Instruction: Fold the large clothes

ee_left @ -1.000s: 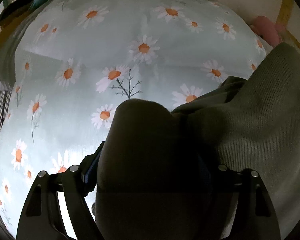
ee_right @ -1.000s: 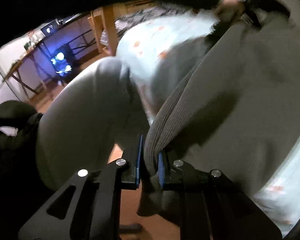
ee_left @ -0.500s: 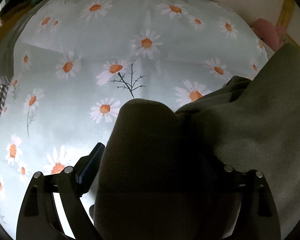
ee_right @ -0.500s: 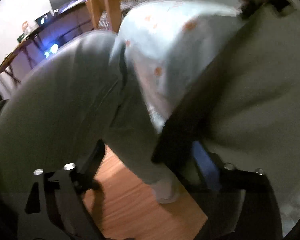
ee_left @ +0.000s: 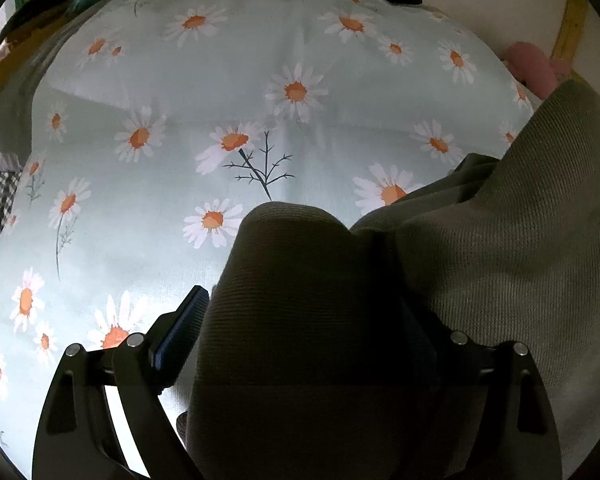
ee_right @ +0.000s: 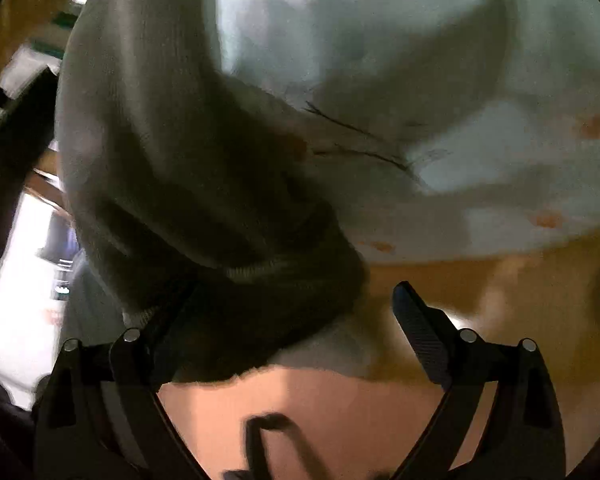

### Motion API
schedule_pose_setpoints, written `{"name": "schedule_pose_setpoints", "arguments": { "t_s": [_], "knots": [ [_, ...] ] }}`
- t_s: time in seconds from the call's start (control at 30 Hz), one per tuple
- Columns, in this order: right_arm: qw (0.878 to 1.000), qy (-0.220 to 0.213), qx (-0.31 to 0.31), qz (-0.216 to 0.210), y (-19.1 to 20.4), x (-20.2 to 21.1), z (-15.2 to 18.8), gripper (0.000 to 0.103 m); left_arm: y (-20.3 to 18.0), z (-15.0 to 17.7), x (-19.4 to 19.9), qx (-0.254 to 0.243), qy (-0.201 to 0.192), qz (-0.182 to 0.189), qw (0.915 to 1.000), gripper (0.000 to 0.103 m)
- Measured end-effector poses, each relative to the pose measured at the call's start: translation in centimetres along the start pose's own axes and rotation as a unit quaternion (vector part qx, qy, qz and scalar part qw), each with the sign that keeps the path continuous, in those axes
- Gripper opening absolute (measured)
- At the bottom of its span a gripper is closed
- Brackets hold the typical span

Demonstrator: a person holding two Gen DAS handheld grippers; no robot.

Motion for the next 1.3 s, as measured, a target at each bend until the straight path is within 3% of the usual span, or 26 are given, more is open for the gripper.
{"name": "schedule_pose_setpoints", "arguments": {
  "t_s": [0.03, 0.07, 0.1, 0.13, 0.17, 0.3, 0.37, 0.4, 0.43, 0.5, 0.57, 0.63, 0.7, 0.73, 0.77, 0.8, 0.87, 0.9, 0.97, 1.03, 1.1, 1.17, 1.2, 1.23, 1.27, 1.3],
  "knots": [
    [1.000, -0.001, 0.005, -0.018, 0.2, -0.8, -0.5, 0.084, 0.0, 0.0, 0.1, 0.001, 0.000, 0.002, 1.0000, 0.088],
    [0.999, 0.002, -0.001, -0.040, 0.3, -1.5, -0.5, 0.065, 0.0, -0.1, 0.1, 0.002, 0.000, 0.003, 1.0000, 0.088],
    [0.998, 0.013, -0.026, -0.056, 0.0, -2.1, -0.5, 0.056, 0.1, 0.0, 0.3, 0.002, -0.001, 0.003, 1.0000, 0.088],
    [0.998, 0.022, -0.038, -0.053, -0.6, -2.4, -0.2, 0.041, 0.0, 0.0, 0.2, 0.001, -0.002, 0.003, 1.0000, 0.088],
    [0.997, 0.032, -0.039, -0.052, -0.9, -2.4, 0.2, 0.036, -0.1, 0.0, 0.1, 0.000, -0.002, 0.001, 1.0000, 0.089],
    [0.997, 0.051, -0.046, -0.042, -2.2, -0.6, 1.5, 0.029, 0.2, 0.0, 0.1, 0.002, 0.000, -0.002, 1.0000, 0.091],
    [0.996, 0.066, -0.047, -0.025, -3.0, 0.3, 2.7, 0.020, 0.2, -0.1, 0.1, 0.002, -0.001, 0.003, 1.0000, 0.092],
    [0.996, 0.082, -0.042, -0.003, -3.4, 0.3, 3.3, 0.013, 0.2, -0.1, 0.0, 0.001, -0.001, 0.005, 1.0000, 0.092],
    [0.992, 0.111, -0.028, 0.045, -4.4, 0.0, 4.7, 0.000, 0.3, -0.1, 0.0, 0.003, -0.001, 0.007, 1.0000, 0.092],
    [0.978, 0.181, 0.011, 0.104, -5.3, -1.4, 7.7, 0.000, 0.5, 0.1, 0.1, 0.008, 0.000, 0.013, 0.9999, 0.092],
    [0.975, 0.200, 0.037, 0.094, -4.1, -0.8, 8.5, 0.001, 0.7, 0.2, 0.1, 0.014, 0.001, 0.020, 0.9997, 0.092],
    [0.981, 0.170, 0.059, 0.073, -2.0, 1.0, 6.2, 0.001, 0.8, 0.3, 0.2, 0.017, 0.002, 0.027, 0.9995, 0.092],
    [0.989, 0.108, 0.089, 0.044, 1.8, 4.4, 2.4, 0.002, 0.9, -0.2, 1.2, 0.015, -0.013, 0.035, 0.9992, 0.092],
    [0.991, 0.075, 0.107, 0.042, 4.0, 6.0, 0.3, 0.017, 0.8, -0.6, 2.4, 0.012, -0.034, 0.043, 0.9984, 0.091],
    [0.989, 0.026, 0.133, 0.051, 6.5, 8.4, -2.4, 0.070, 0.8, -1.0, 3.7, 0.010, -0.057, 0.050, 0.9971, 0.091],
    [0.987, -0.016, 0.148, 0.061, 8.2, 9.6, -4.4, 0.102, 0.6, -1.8, 6.3, 0.007, -0.106, 0.063, 0.9923, 0.091],
    [0.975, -0.112, 0.183, 0.067, 12.8, 11.6, -7.7, 0.100, 0.3, -2.8, 10.7, 0.012, -0.175, 0.073, 0.9817, 0.091],
    [0.970, -0.131, 0.201, 0.037, 15.5, 12.2, -9.4, 0.100, -0.3, -3.2, 12.6, 0.015, -0.195, 0.085, 0.9769, 0.093],
    [0.955, -0.173, 0.238, 0.029, 20.2, 12.0, -12.8, 0.100, -2.6, -3.5, 14.4, 0.004, -0.193, 0.122, 0.9736, 0.095],
    [0.939, -0.204, 0.262, 0.084, 22.5, 10.3, -16.4, 0.100, -6.1, -3.5, 14.7, -0.028, -0.176, 0.139, 0.9741, 0.095],
    [0.929, -0.177, 0.289, 0.149, 23.1, 5.9, -19.0, 0.100, -8.6, -3.7, 13.5, -0.059, -0.163, 0.116, 0.9780, 0.095],
    [0.933, -0.124, 0.283, 0.185, 22.5, 1.3, -20.5, 0.100, -10.7, -4.3, 10.3, -0.079, -0.134, 0.076, 0.9849, 0.095],
    [0.931, -0.107, 0.279, 0.209, 22.1, -0.6, -20.3, 0.101, -11.3, -4.6, 8.8, -0.077, -0.117, 0.074, 0.9874, 0.096],
    [0.917, -0.113, 0.301, 0.237, 22.1, -1.6, -20.1, 0.101, -11.4, -4.6, 8.1, -0.072, -0.108, 0.079, 0.9884, 0.097],
    [0.911, -0.114, 0.310, 0.246, 22.4, -2.0, -19.9, 0.101, -11.6, -5.0, 7.3, -0.065, -0.100, 0.088, 0.9890, 0.097],
    [0.914, -0.108, 0.311, 0.238, 22.8, -2.0, -19.6, 0.101, -11.8, -5.5, 6.7, -0.058, -0.096, 0.100, 0.9886, 0.096]
  ]
}}
Point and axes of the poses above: each gripper's, at about its wrist camera, not at the fingertips, and x roughly against the way its jaws point, y to its left, z to its underside, the point moved 9 cm from there along -x, roughly the way its jaws point, and after that the axes turned 4 degrees about -x, right-handed, at the moved point
